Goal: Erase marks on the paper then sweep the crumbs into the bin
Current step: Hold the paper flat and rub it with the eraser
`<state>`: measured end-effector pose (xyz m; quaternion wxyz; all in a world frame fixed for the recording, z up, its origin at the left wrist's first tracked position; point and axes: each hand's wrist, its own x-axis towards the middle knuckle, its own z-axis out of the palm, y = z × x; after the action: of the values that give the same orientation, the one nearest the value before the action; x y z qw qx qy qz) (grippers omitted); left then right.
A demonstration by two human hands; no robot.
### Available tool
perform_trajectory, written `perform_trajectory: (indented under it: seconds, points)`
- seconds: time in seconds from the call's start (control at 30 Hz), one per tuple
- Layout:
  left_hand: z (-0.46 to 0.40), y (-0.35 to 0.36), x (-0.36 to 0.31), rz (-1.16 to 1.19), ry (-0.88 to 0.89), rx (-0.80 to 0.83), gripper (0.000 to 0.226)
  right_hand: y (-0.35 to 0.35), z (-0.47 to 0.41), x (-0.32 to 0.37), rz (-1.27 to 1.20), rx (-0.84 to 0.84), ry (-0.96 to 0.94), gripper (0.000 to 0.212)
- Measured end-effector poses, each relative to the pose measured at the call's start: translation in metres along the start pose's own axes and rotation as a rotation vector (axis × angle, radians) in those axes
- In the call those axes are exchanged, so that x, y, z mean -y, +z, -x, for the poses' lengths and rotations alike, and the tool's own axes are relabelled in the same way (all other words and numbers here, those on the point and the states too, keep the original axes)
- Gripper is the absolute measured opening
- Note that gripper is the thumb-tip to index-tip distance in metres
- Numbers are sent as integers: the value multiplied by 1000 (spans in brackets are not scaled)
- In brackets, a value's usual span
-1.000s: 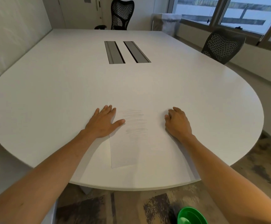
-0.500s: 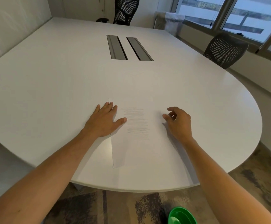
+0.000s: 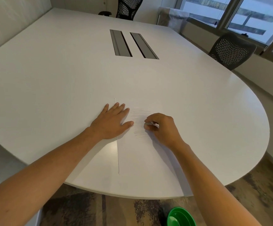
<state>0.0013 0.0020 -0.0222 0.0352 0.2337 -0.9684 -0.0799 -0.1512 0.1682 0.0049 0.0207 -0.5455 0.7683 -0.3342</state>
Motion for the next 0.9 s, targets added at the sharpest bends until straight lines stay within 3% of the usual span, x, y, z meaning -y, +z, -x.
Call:
perform_trajectory:
  seconds: [0.1,0.27,0.5,0.6,0.77,0.9]
  points:
    - [1,-2,1,18,15,62,112,-4,4,2,8,20,-15,23]
    - [3,-2,0,-26,23,89,123,-5,10,7,-25,-8,-32,13]
    - [2,-4,-2,-74,20,114,119,-3,-20,-2,115,79,-103,24]
    - [2,-5,-3,-70,10,119,119,-2,-31,0,99,67,-57,22]
    - [3,-6,-5,-74,-4,113,119,-3,-1,15,17,158,-194,18]
    - [3,-7,-6,-82,-5,123,119,-4,-20,2,10,165,-155,22]
